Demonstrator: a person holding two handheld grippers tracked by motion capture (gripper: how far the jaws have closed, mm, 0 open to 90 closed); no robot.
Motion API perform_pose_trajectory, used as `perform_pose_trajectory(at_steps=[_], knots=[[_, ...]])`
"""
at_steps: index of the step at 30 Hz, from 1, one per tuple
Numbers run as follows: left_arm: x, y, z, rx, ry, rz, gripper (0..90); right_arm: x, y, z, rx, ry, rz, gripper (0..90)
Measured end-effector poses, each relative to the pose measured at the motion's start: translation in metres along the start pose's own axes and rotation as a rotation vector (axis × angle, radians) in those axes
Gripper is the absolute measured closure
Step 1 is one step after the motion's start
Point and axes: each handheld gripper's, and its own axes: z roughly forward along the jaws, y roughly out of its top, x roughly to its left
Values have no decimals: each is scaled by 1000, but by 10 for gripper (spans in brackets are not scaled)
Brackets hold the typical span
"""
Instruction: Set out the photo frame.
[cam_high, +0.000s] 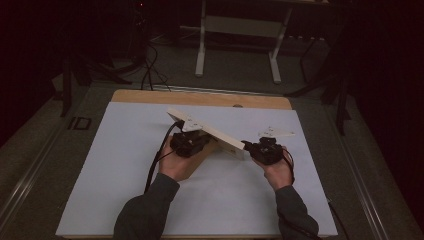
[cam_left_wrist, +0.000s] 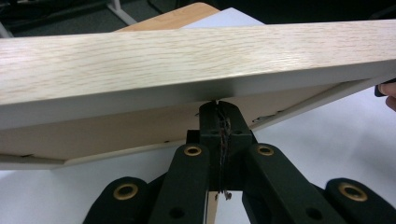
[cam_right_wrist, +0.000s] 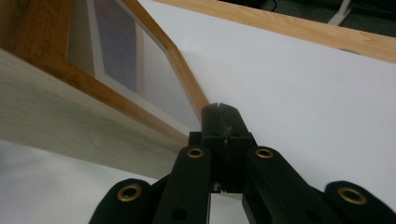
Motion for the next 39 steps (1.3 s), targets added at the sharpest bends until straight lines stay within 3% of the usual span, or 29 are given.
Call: perform_pose_trajectory(at_steps=[39], knots=[[1,-2,15,68,20,42,899,24,-4,0,4,53,-63,900]])
